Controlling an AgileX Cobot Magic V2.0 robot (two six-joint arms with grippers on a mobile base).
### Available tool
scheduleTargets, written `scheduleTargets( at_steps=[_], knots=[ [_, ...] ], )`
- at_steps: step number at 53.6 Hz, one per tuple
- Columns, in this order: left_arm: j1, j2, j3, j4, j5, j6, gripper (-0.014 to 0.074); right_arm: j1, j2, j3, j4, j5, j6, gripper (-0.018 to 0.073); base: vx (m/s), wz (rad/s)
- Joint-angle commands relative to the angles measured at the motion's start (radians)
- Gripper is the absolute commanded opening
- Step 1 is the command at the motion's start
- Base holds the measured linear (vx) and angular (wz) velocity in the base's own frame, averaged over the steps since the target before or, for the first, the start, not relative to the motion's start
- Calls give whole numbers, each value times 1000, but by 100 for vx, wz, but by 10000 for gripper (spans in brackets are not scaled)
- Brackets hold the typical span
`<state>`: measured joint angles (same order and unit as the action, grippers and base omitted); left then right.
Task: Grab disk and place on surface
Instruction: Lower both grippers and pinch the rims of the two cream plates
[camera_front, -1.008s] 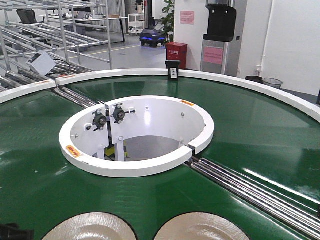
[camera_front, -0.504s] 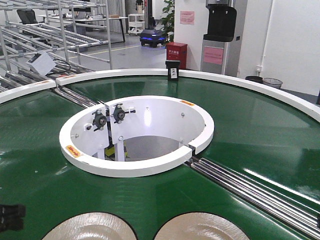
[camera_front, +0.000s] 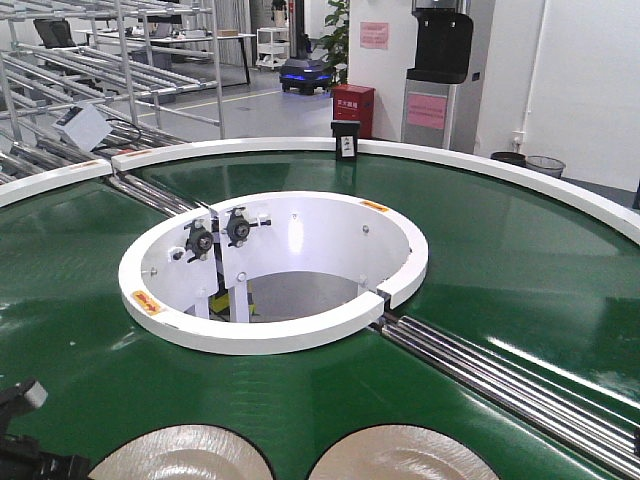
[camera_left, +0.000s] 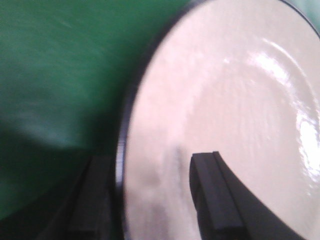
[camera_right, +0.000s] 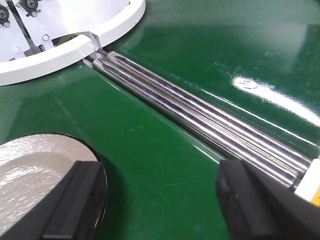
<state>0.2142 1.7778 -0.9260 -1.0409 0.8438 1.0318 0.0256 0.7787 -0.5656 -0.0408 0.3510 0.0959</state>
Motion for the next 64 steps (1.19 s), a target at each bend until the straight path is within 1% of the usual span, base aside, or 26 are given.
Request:
scheduleTargets(
  at_steps=[1, 19, 25, 31, 38, 42, 43, 46, 50, 54, 55, 59, 64],
  knots=[
    [-17, -20, -28, -83, 54, 34, 447, -4, -1, -34, -3, -72, -6, 531, 0, 0],
    [-56, 11, -28, -108, 101, 36, 444, -4, -1, -34, -3, -72, -7, 531, 0, 0],
    [-56, 10, -28, -115, 130, 36, 411, -4, -1, -34, -3, -72, -7, 531, 0, 0],
    [-56, 10, -28, -108, 162, 36, 313, -4, -1, -34, -4, -72, -7, 531, 0, 0],
    [-56, 9, -29, -117, 240, 36, 118, -4, -1, -33, 5, -61, 0, 531, 0, 0],
    [-55, 9, -29, -117, 266, 35, -5, -4, -1, -33, 36, -61, 5, 531, 0, 0],
    [-52, 9, -29, -117, 268, 33, -11, -4, -1, -33, 49, -56, 5, 530, 0, 0],
    [-45, 8, -29, -123, 281, 19, -10, -4, 4, -33, 74, -37, 3, 526, 0, 0],
    [-28, 0, -29, -143, 287, -38, -8, -4, 31, -40, 84, 7, -3, 519, 0, 0],
    [0, -24, -29, -178, 283, -73, -7, -4, 91, -65, 102, 95, -3, 511, 0, 0],
    [34, -67, -29, -221, 283, -73, -7, -4, 178, -111, 145, 200, -5, 510, 0, 0],
    [61, -117, -29, -253, 281, -80, -7, -4, 272, -158, 197, 267, -23, 510, 0, 0],
    [100, -193, -29, -272, 280, -81, -6, -4, 404, -218, 310, 301, -80, 510, 0, 0]
  ],
)
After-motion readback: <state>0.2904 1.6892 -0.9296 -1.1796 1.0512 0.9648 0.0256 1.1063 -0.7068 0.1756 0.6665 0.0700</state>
